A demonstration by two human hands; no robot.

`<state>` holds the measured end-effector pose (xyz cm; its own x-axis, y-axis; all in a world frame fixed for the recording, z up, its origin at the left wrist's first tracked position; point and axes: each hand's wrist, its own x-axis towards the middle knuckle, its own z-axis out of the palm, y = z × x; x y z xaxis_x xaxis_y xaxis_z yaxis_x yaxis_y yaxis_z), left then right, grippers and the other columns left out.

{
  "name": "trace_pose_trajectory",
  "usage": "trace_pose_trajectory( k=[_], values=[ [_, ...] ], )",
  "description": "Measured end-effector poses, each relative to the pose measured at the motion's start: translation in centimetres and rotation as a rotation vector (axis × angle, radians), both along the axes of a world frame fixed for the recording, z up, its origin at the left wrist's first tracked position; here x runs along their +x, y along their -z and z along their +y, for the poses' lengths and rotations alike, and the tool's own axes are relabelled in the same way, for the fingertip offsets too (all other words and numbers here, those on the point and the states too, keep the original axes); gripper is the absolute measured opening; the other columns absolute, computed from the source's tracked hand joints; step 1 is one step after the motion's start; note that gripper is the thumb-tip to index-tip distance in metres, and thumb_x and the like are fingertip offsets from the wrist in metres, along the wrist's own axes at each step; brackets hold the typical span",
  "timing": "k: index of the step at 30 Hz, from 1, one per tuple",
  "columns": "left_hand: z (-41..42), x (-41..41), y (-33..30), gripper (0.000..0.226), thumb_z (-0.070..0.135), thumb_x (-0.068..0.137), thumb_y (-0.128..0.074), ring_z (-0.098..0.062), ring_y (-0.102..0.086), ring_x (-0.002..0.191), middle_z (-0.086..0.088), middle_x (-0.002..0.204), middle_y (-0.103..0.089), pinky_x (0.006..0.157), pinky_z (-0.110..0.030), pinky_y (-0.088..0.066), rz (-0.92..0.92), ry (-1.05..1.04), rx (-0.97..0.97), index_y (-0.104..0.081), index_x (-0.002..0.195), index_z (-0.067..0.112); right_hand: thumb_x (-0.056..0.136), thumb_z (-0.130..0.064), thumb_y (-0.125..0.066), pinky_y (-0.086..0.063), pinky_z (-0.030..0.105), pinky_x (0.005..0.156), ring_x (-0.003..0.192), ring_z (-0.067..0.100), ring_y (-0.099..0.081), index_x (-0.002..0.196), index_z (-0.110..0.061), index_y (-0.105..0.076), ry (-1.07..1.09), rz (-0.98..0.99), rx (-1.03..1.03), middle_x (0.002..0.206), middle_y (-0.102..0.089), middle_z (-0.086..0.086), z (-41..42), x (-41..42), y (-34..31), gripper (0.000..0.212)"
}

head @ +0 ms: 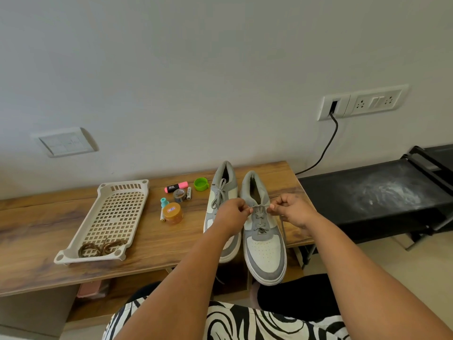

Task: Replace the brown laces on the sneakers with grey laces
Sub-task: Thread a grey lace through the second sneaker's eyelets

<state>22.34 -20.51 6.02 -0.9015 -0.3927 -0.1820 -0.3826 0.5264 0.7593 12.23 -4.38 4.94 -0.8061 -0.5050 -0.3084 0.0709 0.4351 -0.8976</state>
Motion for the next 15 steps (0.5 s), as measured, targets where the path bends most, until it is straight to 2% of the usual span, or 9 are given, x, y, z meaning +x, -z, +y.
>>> trace_pose_trajectory(
  k=[2,5,10,13,15],
  values=[
    [-0.3,-0.4,-0.1,0.021,0.025,0.097,-0.059,-0.022,-0.055,0.079,-0.016,0.100,-0.067,0.074,-0.035,-0.048,-0.007,0.034,-0.066,-0.061,0.089,0.006,0.090,-0.022,-0.069,-0.052,0.037,0.086,0.096,0.020,-0.066,0.089,-0.018,-0.066,-0.006,0.099,0.068,0.094,-0.073,0.002,-0.1,-0.5,0.1,0.005],
    [-1.0,-0.7,-0.2,0.022,0.026,0.097,-0.060,-0.019,-0.053,0.079,-0.013,0.102,-0.067,0.075,-0.034,-0.048,-0.017,0.065,-0.127,-0.063,0.092,0.004,0.087,-0.025,-0.071,-0.052,0.039,0.088,0.094,0.020,-0.063,0.086,-0.020,-0.066,-0.023,0.210,0.148,0.095,-0.070,0.001,0.1,-1.0,0.2,0.007],
    [-1.3,-0.7,-0.4,0.019,0.026,0.097,-0.059,-0.019,-0.055,0.080,-0.008,0.092,-0.066,0.068,-0.028,-0.041,-0.022,0.101,-0.228,-0.062,0.088,0.009,0.086,-0.024,-0.072,-0.052,0.036,0.087,0.092,0.017,-0.064,0.085,-0.017,-0.067,-0.048,0.227,0.157,0.092,-0.070,-0.001,0.2,-1.1,-0.1,0.008],
    [-0.9,-0.6,-0.3,0.010,0.022,0.098,-0.058,-0.017,-0.067,0.075,-0.003,0.087,-0.064,0.062,-0.024,-0.047,-0.015,0.048,-0.200,-0.058,0.090,0.015,0.090,-0.026,-0.069,-0.053,0.032,0.076,0.075,0.014,-0.064,0.090,-0.006,-0.067,-0.063,0.089,0.152,0.075,-0.070,0.000,0.3,-0.8,-0.4,0.021],
    [-0.1,0.1,0.0,0.004,0.015,0.097,-0.056,-0.019,-0.070,0.075,-0.007,0.096,-0.066,0.058,-0.024,-0.053,0.000,-0.001,-0.110,-0.055,0.099,0.019,0.092,-0.028,-0.066,-0.052,0.031,0.068,0.066,0.015,-0.058,0.093,-0.005,-0.065,-0.062,-0.142,0.081,0.067,-0.064,0.002,0.7,0.0,-1.0,0.023]
  ],
)
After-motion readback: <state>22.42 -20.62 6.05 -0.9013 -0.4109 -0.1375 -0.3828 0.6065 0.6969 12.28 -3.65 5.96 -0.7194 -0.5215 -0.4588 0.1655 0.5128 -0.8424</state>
